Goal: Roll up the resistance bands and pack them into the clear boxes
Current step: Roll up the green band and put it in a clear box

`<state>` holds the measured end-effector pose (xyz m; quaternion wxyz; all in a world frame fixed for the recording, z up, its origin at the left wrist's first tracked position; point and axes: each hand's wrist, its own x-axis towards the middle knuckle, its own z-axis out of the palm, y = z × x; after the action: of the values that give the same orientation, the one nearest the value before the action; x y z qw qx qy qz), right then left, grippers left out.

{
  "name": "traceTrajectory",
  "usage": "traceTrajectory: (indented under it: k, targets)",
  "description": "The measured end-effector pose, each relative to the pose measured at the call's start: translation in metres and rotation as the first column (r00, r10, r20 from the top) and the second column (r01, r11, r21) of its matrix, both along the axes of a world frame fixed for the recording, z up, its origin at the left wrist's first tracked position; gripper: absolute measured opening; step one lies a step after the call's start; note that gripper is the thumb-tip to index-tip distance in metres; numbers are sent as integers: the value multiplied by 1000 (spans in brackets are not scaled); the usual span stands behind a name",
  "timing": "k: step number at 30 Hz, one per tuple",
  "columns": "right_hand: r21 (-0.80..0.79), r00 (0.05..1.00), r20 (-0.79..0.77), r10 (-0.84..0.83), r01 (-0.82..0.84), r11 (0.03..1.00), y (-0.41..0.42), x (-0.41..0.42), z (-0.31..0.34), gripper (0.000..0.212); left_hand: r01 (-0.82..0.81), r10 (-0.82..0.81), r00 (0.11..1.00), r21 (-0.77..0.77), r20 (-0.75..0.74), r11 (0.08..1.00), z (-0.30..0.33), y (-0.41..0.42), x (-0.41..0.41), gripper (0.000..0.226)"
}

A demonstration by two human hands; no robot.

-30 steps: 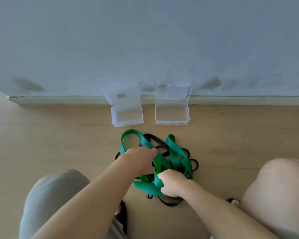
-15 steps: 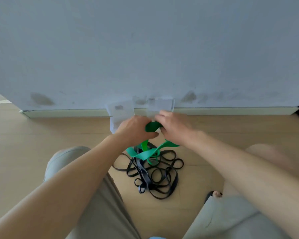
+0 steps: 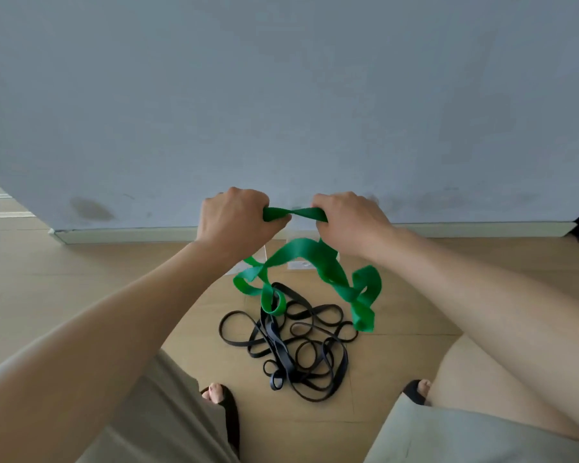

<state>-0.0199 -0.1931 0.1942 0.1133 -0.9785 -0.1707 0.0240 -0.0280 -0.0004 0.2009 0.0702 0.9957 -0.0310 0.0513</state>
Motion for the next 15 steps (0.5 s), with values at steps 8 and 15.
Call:
traceTrajectory:
  k: [8, 15]
  targets:
    - [341, 989, -132, -64, 106, 934, 22, 9, 12, 15, 36, -109, 978, -371, -177, 928, 3, 19, -1, 15]
    - [484, 994, -70, -88, 111, 868, 45, 6, 26, 32, 44, -231, 921, -507, -313, 861, -17, 20, -16, 38]
